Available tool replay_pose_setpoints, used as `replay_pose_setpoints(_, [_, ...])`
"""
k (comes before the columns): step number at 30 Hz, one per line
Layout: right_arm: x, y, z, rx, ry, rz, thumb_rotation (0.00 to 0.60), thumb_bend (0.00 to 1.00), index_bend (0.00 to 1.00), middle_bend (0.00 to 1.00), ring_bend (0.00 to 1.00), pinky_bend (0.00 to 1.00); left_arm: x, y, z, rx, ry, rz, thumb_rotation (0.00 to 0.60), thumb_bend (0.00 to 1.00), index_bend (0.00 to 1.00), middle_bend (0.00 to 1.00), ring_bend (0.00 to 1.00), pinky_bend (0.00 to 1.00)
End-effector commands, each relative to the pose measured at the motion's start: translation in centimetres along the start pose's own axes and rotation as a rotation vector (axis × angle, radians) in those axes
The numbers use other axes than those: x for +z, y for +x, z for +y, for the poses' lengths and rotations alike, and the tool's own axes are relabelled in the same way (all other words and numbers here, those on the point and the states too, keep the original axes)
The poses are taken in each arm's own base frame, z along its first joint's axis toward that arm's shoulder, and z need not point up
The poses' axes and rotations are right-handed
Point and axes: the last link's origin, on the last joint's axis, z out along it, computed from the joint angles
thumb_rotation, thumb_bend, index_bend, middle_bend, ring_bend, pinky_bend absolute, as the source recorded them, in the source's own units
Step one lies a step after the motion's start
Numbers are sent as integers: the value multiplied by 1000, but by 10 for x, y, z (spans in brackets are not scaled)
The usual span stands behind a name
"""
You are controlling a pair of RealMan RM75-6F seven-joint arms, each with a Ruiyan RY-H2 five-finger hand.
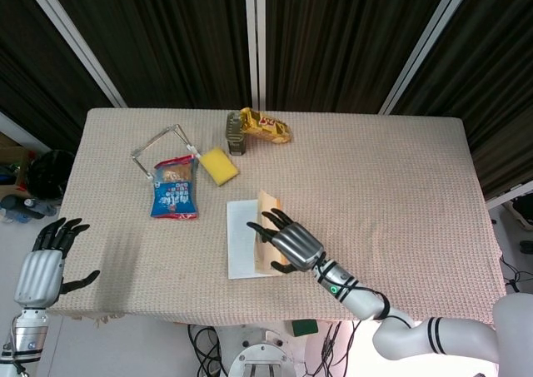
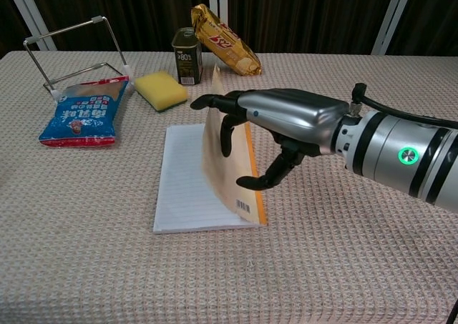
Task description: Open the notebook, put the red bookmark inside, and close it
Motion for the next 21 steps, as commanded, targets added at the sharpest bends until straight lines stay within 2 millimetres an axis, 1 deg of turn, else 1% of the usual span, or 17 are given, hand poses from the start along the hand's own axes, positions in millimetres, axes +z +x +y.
replay_pose_setpoints(1, [-1,6,1,-11,1,7,600,221,0,90,0,0,0,1,0,1,-3,2,600,0,220,154,82,115])
replay_pose_setpoints(7, [-7,23,3,-17,-3,10,600,222,0,82,0,0,0,1,1,1,-3,1,600,0,220,154,82,115])
replay_pose_setpoints(11, [-8,23,2,-25,-2,-3,600,229,0,81,0,0,1,0,2,-3,-8,0,600,0,220,153,82,115])
replay_pose_setpoints(13, [-13,24,5,-49,-10,1,600,240,0,82,0,0,0,0,2,-2,-8,1,600,0,220,153,82,115])
replay_pose_setpoints(15, [-24,30,14,-101,-44,32,600,273,0,94,0,0,-1,0,1,2,-6,3,600,0,220,154,82,115])
replay_pose_setpoints(17, [-45,40,29,-177,-109,85,600,311,0,121,0,0,-1,1,-2,11,3,5,600,0,220,154,82,115])
replay_pose_setpoints(19, [-67,50,42,-244,-177,143,600,327,0,146,0,0,-2,1,-6,23,16,8,600,0,220,154,82,115])
replay_pose_setpoints(21, [-96,60,57,-286,-258,198,600,327,0,158,0,0,-1,1,-8,36,25,12,600,0,220,154,82,115])
